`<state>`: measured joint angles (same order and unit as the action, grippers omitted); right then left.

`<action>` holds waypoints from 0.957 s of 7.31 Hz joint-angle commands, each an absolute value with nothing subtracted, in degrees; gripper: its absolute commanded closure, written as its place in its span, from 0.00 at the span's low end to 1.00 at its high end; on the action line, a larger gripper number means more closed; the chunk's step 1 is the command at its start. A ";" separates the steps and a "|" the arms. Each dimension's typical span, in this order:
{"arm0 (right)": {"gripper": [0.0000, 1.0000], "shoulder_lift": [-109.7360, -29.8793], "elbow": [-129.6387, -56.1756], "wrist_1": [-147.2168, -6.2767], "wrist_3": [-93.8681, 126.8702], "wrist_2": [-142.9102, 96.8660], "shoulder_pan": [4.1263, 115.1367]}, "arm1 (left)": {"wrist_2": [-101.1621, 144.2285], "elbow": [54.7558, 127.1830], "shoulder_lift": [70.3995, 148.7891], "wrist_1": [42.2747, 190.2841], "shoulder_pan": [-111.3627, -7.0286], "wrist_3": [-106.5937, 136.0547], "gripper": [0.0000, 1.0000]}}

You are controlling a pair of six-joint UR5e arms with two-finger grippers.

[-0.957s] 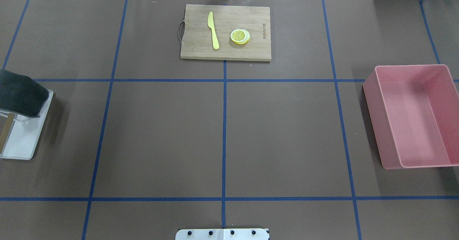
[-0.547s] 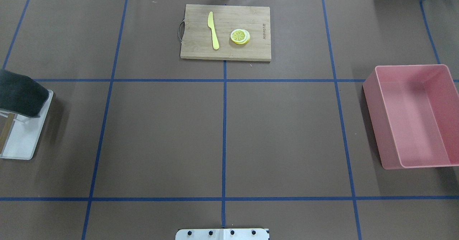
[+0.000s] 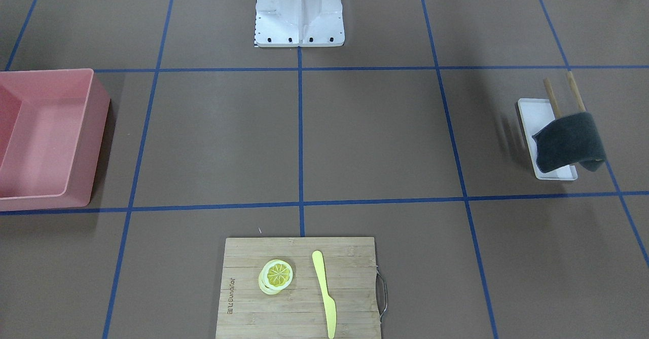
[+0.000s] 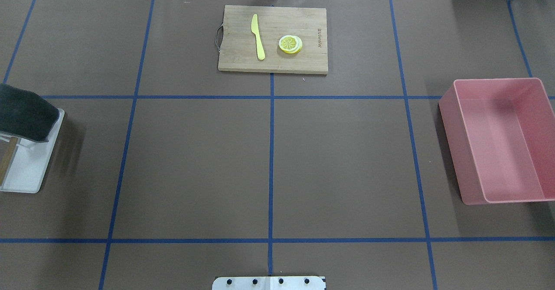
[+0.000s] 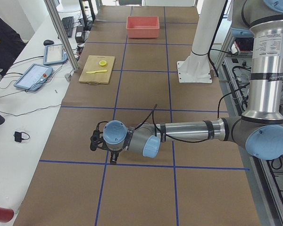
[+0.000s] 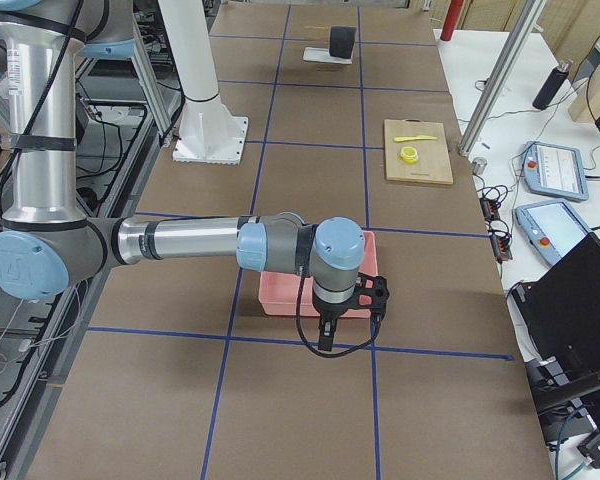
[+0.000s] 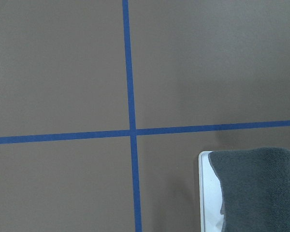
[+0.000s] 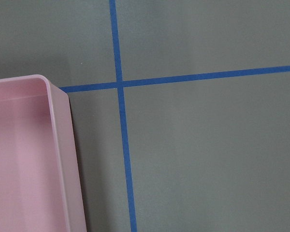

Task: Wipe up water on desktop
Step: 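Lower the left gripper onto the grey towel on the white tray and grasp it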

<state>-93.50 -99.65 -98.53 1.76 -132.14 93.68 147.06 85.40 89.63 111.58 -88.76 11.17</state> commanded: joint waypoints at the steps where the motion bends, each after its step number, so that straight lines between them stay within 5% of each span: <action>1: 0.00 -93.52 -99.67 -98.53 1.76 -132.45 93.34 | 149.24 85.25 90.35 115.28 -85.36 15.72 0.02; 7: 0.00 -93.52 -99.67 -98.53 1.76 -132.98 92.81 | 153.63 85.34 91.57 118.30 -80.87 16.52 0.02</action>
<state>-93.52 -99.67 -98.53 1.76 -132.99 92.94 153.20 85.38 90.69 118.20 -82.06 16.51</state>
